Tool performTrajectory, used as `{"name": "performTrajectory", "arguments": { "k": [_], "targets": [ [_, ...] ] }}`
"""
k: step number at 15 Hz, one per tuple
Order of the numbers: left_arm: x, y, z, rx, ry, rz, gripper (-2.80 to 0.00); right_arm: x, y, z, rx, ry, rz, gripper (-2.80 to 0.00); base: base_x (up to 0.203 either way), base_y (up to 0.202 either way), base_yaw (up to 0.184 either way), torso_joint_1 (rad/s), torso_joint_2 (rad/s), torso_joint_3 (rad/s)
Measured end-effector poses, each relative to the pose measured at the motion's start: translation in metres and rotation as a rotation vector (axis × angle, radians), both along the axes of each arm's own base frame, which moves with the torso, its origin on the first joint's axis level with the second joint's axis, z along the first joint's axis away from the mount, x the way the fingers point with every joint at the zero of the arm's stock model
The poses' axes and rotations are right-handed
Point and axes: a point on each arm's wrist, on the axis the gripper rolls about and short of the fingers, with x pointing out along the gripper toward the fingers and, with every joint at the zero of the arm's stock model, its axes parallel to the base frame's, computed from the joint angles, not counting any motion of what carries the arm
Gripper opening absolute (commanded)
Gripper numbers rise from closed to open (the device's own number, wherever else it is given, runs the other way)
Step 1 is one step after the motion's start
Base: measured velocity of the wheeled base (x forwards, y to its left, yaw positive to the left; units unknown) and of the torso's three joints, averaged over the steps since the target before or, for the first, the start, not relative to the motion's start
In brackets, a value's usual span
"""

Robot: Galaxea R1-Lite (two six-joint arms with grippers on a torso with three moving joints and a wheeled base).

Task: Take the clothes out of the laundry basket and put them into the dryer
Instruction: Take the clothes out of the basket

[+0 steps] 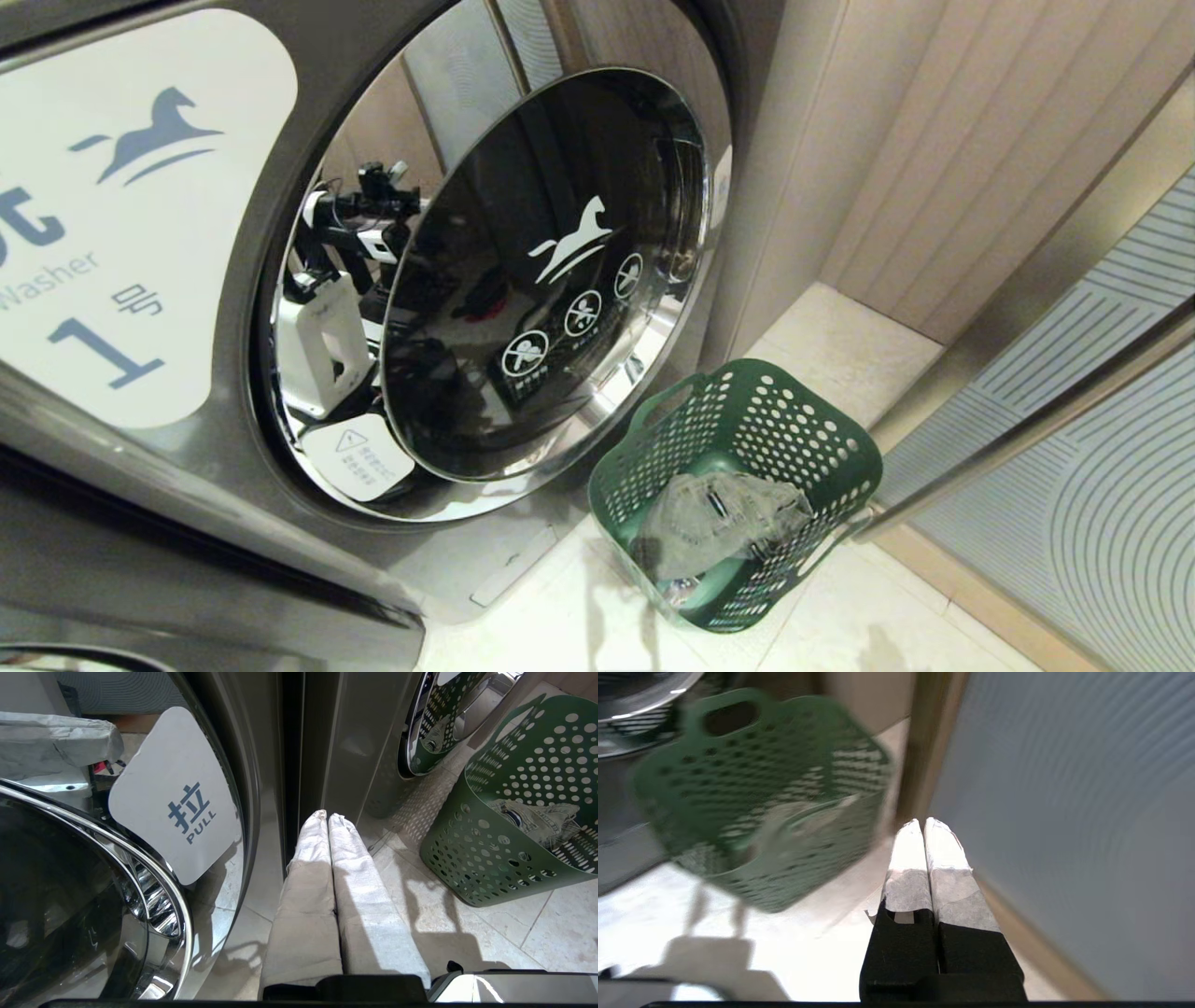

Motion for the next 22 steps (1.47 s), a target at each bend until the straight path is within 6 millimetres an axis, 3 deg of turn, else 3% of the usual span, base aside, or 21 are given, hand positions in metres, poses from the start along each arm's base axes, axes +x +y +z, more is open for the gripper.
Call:
{"name": "performTrajectory", "arguments": {
  "k": [2, 4, 6, 8, 10, 13, 17, 22],
  "targets": [
    [0.0, 0.0, 0.0, 0.0, 0.0, 0.0, -2.8, -0.009, -0.002, 0.038, 0.003, 0.039, -0.067, -2.8, 0.0, 0.0, 0.0, 0.0, 0.0, 0.0],
    [0.0, 0.0, 0.0, 0.0, 0.0, 0.0, -2.8, -0.002, -0.002, 0.083, 0.059, 0.096, -0.086, -2.8, 0.0, 0.0, 0.0, 0.0, 0.0, 0.0],
    [0.0, 0.0, 0.0, 0.0, 0.0, 0.0, -2.8, 0.026, -0.002, 0.13, 0.167, 0.154, -0.1, -2.8, 0.0, 0.0, 0.0, 0.0, 0.0, 0.0],
    [0.0, 0.0, 0.0, 0.0, 0.0, 0.0, -2.8, 0.077, -0.002, 0.153, 0.323, 0.278, -0.138, -2.8, 0.0, 0.0, 0.0, 0.0, 0.0, 0.0],
    [0.0, 0.0, 0.0, 0.0, 0.0, 0.0, -2.8, 0.123, -0.002, 0.144, 0.44, 0.397, -0.205, -2.8, 0.0, 0.0, 0.0, 0.0, 0.0, 0.0],
    [0.0, 0.0, 0.0, 0.001, 0.0, 0.001, -2.8, 0.181, -0.003, 0.092, 0.507, 0.572, -0.34, -2.8, 0.0, 0.0, 0.0, 0.0, 0.0, 0.0],
    [0.0, 0.0, 0.0, 0.001, 0.0, 0.0, -2.8, 0.222, -0.002, 0.044, 0.537, 0.716, -0.335, -2.8, 0.0, 0.0, 0.0, 0.0, 0.0, 0.0],
    [0.0, 0.0, 0.0, 0.001, 0.0, 0.001, -2.8, 0.283, 0.003, 0.03, 0.598, 0.681, -0.071, -2.8, 0.0, 0.0, 0.0, 0.0, 0.0, 0.0]
  ]
}}
